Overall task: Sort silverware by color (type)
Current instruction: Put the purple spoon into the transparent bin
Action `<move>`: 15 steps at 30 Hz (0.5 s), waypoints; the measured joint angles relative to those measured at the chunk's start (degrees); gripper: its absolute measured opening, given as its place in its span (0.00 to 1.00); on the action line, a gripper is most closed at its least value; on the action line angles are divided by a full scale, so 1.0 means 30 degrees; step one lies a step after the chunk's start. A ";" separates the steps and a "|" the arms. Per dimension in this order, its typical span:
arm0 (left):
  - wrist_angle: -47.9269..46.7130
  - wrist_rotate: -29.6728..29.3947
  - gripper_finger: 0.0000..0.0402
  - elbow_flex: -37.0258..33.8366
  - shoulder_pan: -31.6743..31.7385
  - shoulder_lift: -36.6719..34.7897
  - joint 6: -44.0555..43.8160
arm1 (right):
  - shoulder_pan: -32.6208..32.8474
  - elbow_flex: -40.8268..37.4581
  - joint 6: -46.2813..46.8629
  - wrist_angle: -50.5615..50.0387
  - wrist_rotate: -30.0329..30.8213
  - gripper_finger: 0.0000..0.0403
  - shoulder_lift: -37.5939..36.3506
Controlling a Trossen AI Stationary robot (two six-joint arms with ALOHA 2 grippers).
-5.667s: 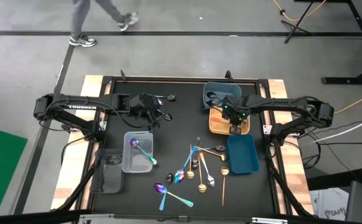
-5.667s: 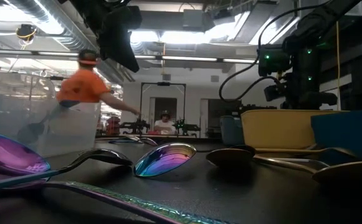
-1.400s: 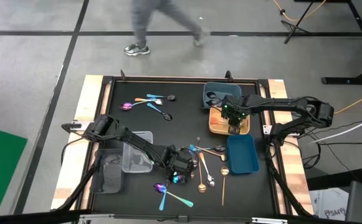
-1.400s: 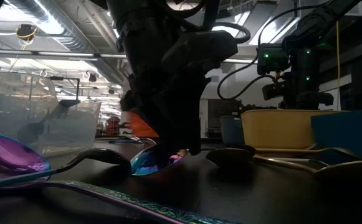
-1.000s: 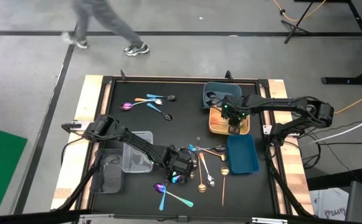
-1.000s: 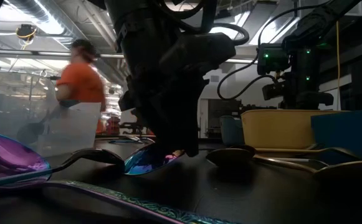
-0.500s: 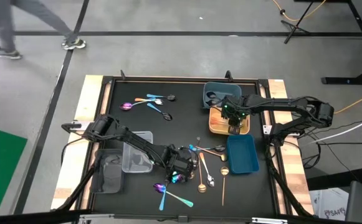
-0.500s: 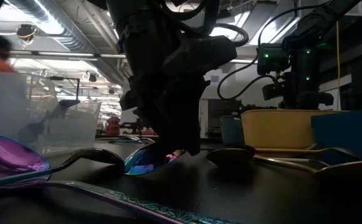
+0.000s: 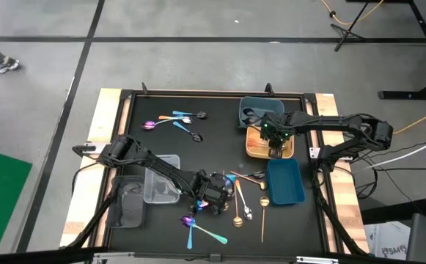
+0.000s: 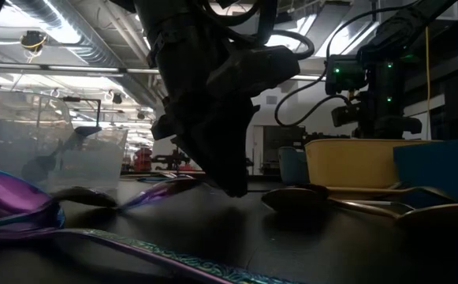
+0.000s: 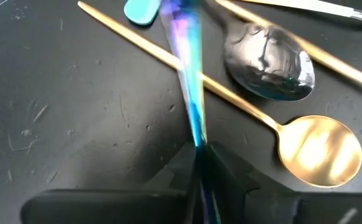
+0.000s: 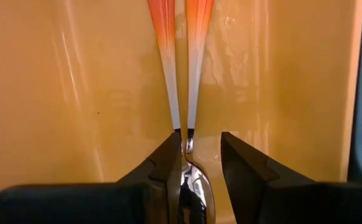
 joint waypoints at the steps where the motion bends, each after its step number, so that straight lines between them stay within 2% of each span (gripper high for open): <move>1: 0.0000 -0.0009 0.07 -0.0007 0.0000 0.0000 0.0005 | 0.0002 0.0000 0.0000 0.0064 0.0005 0.25 0.0000; 6: 0.0022 -0.0007 0.03 -0.0007 0.0000 0.0000 0.0007 | -0.0001 0.0000 0.0000 0.0551 0.0002 0.25 0.0000; 15: 0.0027 -0.0040 0.03 -0.0007 0.0169 -0.0003 0.0007 | 0.0002 -0.0003 0.0000 0.0786 -0.0001 0.25 0.0000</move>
